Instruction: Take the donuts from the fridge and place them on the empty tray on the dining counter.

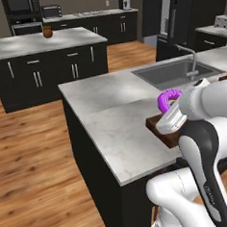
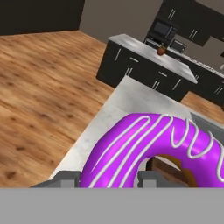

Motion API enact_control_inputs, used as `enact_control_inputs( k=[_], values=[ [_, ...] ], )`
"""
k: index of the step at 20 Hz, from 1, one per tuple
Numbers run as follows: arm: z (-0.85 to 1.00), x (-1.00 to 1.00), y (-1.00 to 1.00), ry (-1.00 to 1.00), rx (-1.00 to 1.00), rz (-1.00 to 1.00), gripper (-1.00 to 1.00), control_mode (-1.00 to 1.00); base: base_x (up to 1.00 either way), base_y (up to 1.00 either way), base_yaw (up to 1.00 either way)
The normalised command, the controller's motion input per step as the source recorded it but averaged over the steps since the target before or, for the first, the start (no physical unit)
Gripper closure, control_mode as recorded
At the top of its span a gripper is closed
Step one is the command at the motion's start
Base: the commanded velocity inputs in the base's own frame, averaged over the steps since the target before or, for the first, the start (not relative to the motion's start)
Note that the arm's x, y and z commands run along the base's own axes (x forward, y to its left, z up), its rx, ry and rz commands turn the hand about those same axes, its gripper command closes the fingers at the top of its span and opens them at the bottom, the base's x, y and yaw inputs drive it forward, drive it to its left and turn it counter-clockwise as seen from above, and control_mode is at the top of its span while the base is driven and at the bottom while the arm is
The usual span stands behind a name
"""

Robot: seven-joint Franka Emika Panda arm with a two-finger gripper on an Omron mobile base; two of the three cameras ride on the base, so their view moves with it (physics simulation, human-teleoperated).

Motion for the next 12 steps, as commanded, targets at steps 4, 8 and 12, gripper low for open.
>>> enact_control_inputs(
  k=[4,8,12],
  values=[
    [0.00,0.00,0.00,0.00,0.00,0.00,1.00,1.00,0.66,-0.31,0.21],
    [-0.18,0.41,-0.35,0.00,0.01,0.01,1.00,-1.00,0.33,-0.07,0.06],
    [-0.36,0.92,-0.99,0.10,0.08,0.03,1.00,-1.00,0.00,0.00,0.00]
  ],
)
